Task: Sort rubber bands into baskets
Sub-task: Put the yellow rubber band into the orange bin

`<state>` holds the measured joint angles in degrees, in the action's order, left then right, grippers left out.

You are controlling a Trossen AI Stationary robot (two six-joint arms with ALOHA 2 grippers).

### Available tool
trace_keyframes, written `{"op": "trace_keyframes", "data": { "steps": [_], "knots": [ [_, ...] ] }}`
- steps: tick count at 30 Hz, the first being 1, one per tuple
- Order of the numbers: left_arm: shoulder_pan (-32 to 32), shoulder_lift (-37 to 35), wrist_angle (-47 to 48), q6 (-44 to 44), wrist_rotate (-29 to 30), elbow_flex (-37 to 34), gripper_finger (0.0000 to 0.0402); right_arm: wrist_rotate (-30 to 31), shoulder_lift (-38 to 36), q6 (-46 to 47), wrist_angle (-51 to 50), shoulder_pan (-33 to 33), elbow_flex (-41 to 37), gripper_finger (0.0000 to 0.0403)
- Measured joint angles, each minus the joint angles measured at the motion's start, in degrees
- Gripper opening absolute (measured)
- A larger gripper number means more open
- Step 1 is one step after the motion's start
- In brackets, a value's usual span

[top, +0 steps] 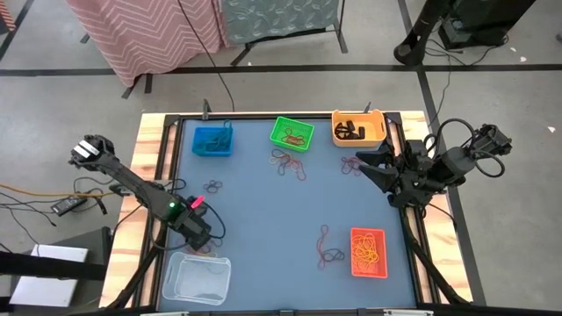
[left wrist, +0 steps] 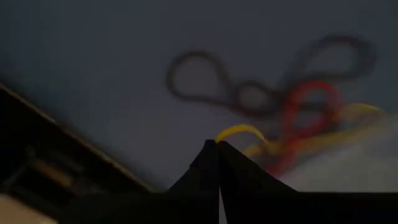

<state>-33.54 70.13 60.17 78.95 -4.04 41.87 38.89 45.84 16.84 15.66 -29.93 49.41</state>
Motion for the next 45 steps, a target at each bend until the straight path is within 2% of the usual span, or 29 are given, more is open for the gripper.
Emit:
{"op": "trace_keyframes", "data": {
  "steps": [8,11,14,18,21,24,27,31,36,38,45],
  "knots": [
    [0.0,0.0,23.6,-0.8,2.1,22.5,0.0001,0.0,0.0,0.0,0.0,0.0,0.0,0.0231],
    [0.0,0.0,29.3,0.6,3.1,29.2,0.0001,-0.9,0.0,0.0,0.0,0.0,0.0,0.0231],
    [0.0,-0.1,29.9,1.2,5.7,32.5,0.0001,-2.5,0.0,0.0,0.0,0.0,0.0,0.0231],
    [0.1,0.3,28.8,1.4,10.5,33.3,0.0000,-5.1,0.0,0.1,0.0,0.0,0.0,0.0231],
    [0.6,1.6,22.6,-1.4,15.4,33.3,0.0000,-6.5,0.0,0.9,0.0,0.0,0.0,0.0231],
    [2.6,3.5,11.1,-7.0,19.6,33.3,0.0000,-6.6,0.0,2.6,0.1,0.0,0.0,0.0231],
    [5.7,8.0,-1.7,-14.6,20.0,33.4,0.0000,-6.6,0.0,2.7,0.1,0.0,0.0,0.0231],
    [10.1,16.3,-21.9,-24.3,19.0,33.4,0.0000,-6.6,0.0,2.7,0.1,0.0,0.0,0.0231],
    [14.4,28.5,-51.2,-30.7,11.1,34.9,0.0000,-6.5,0.0,2.7,0.2,0.0,0.0,0.0231],
    [15.5,33.8,-55.6,-32.2,8.0,38.9,0.0000,-6.5,0.0,2.7,0.8,0.0,0.0,0.0231],
    [17.6,51.8,-56.1,-41.7,1.6,60.5,0.0000,-5.3,-0.1,2.5,2.1,0.0,0.0,0.0231]
  ]
}}
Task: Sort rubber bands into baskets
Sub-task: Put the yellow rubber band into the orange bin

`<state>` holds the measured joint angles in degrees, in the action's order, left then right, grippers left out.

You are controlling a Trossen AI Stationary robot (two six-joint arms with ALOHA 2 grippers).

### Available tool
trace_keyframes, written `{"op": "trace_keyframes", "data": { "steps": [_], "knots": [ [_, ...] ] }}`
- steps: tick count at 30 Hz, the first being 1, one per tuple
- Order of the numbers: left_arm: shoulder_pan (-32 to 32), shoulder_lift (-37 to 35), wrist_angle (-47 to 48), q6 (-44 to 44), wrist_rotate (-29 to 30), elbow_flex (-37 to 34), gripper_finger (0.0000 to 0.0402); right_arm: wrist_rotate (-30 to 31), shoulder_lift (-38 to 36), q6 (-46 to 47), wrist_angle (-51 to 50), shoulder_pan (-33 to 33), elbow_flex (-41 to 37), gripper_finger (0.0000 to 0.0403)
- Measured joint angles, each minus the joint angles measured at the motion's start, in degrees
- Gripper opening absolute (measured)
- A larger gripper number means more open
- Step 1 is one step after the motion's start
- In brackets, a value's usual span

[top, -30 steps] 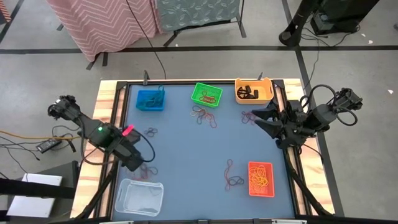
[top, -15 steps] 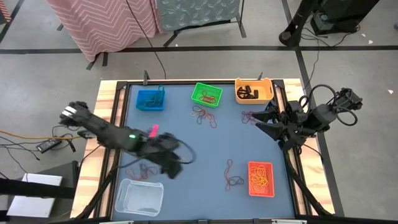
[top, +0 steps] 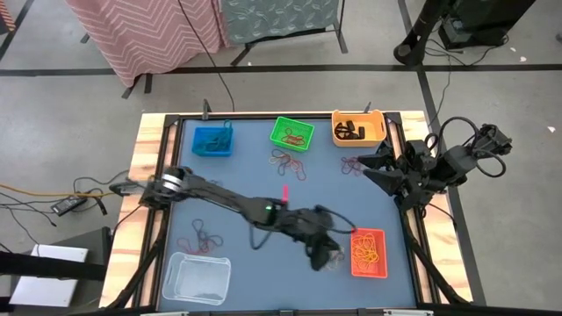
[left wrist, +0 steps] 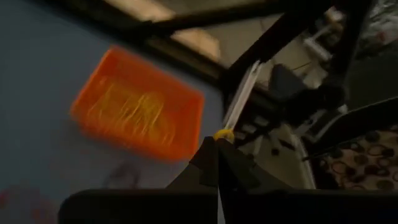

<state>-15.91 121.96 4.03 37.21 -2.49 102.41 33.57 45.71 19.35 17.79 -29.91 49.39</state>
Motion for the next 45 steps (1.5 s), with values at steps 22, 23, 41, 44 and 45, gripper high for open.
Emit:
{"op": "trace_keyframes", "data": {
  "steps": [22,23,41,44,45],
  "knots": [
    [3.0,22.0,-2.9,-10.4,3.1,28.3,0.0022,0.0,-0.8,-1.4,0.6,0.0,0.0,0.0231],
    [3.1,22.0,-2.8,-11.1,3.3,27.8,0.0027,0.0,-0.8,-1.4,0.6,0.0,0.0,0.0231],
    [5.1,21.0,-2.9,-11.6,-3.7,26.6,0.0197,0.0,-0.7,-1.5,0.5,0.0,0.0,0.0231],
    [7.5,17.6,6.8,-12.5,-10.1,26.7,0.0206,0.0,-0.7,-1.1,0.5,0.0,0.0,0.0231],
    [8.3,16.1,11.3,-14.3,-11.2,26.7,0.0207,0.0,-0.7,-1.2,0.5,0.0,0.0,0.0231]
  ]
}}
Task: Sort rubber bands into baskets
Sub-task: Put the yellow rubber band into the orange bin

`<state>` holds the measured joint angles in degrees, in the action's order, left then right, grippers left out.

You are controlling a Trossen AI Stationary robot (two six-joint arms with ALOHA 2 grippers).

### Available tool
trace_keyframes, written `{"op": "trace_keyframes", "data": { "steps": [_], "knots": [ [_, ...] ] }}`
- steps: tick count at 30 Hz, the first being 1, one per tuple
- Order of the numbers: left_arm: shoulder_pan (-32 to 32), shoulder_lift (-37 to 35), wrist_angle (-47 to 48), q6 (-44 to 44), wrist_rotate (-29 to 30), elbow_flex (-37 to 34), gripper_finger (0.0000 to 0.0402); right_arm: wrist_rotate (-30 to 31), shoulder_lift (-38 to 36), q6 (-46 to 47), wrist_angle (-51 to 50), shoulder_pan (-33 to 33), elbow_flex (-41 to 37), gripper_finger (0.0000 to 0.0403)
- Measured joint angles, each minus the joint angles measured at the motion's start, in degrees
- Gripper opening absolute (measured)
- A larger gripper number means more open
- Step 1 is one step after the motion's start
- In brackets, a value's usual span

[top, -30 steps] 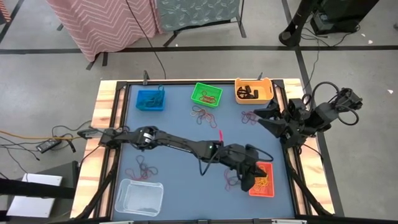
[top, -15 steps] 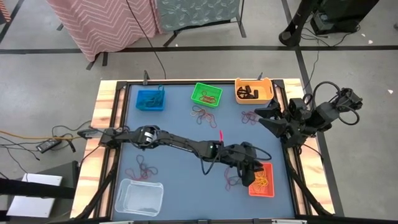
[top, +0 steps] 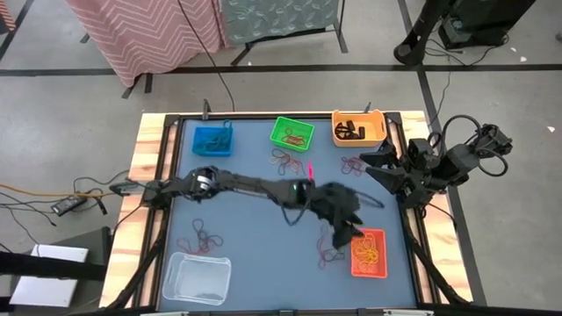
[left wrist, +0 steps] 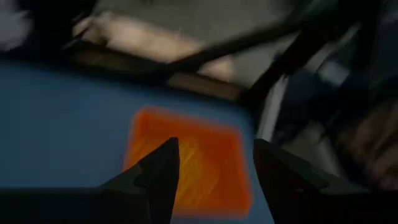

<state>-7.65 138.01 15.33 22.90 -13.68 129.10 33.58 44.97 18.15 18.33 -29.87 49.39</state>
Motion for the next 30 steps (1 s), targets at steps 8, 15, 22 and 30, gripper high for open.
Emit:
{"op": "trace_keyframes", "data": {
  "steps": [8,15,22,30],
  "knots": [
    [3.9,-9.1,27.1,-14.9,8.2,0.0,0.0208,0.0,0.0,-2.2,-0.1,0.0,0.0,0.0231],
    [4.4,-17.3,20.2,-12.4,10.3,-14.9,0.0208,-0.2,0.0,-3.8,-0.6,0.0,0.0,0.0231],
    [4.2,-33.4,-5.4,2.5,12.9,-51.0,0.0209,-0.2,-0.1,-4.6,-2.3,0.0,0.0,0.0231],
    [14.6,-40.7,0.0,13.9,10.8,-62.3,0.0209,1.1,0.7,-5.2,-2.9,0.3,0.0,0.0231]
  ]
}}
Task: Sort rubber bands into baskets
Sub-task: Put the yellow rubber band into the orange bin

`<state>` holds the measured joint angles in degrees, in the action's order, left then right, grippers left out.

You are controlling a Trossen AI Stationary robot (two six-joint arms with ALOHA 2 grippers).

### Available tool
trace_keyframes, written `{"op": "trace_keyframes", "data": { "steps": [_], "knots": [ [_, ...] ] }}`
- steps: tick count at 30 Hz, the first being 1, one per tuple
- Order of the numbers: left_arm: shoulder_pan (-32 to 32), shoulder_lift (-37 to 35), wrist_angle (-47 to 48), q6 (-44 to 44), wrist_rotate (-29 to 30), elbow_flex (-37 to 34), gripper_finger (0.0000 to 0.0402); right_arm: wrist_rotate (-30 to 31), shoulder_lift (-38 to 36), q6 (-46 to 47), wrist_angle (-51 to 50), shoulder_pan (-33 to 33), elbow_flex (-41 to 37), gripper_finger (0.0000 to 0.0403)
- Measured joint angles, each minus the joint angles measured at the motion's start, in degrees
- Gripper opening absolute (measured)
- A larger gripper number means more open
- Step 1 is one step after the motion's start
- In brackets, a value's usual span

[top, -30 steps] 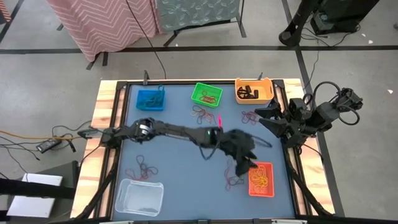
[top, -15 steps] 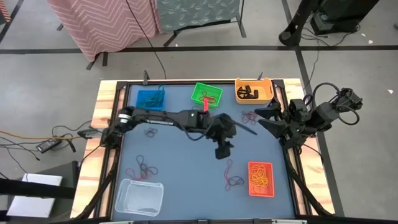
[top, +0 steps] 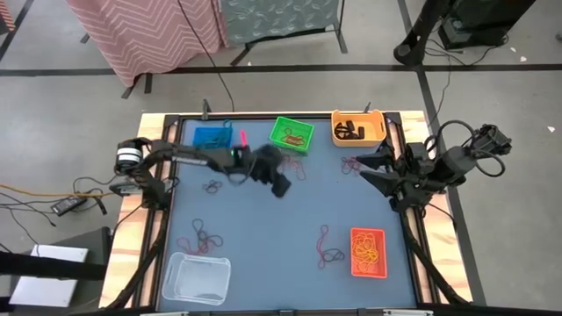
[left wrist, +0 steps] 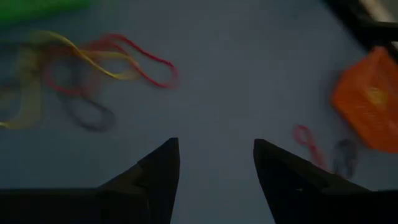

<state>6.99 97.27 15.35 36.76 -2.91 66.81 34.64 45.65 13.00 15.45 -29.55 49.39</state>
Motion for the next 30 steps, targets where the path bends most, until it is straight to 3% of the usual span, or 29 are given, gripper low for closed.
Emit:
{"op": "trace_keyframes", "data": {
  "steps": [5,9,19,30],
  "knots": [
    [7.9,4.3,14.7,-11.0,-4.1,7.6,0.0209,3.5,0.6,-0.1,-0.7,1.6,0.0,0.0231],
    [11.6,9.0,26.7,-19.1,-2.2,12.3,0.0209,6.1,0.9,0.8,-0.6,2.6,0.0,0.0231],
    [15.5,13.3,24.3,-31.6,-0.7,13.8,0.0204,15.3,3.5,8.2,-0.5,5.0,0.0,0.0231],
    [14.2,18.5,19.6,-41.3,-1.3,13.7,0.0164,14.8,6.4,14.5,0.5,7.5,0.0,0.0231]
  ]
}}
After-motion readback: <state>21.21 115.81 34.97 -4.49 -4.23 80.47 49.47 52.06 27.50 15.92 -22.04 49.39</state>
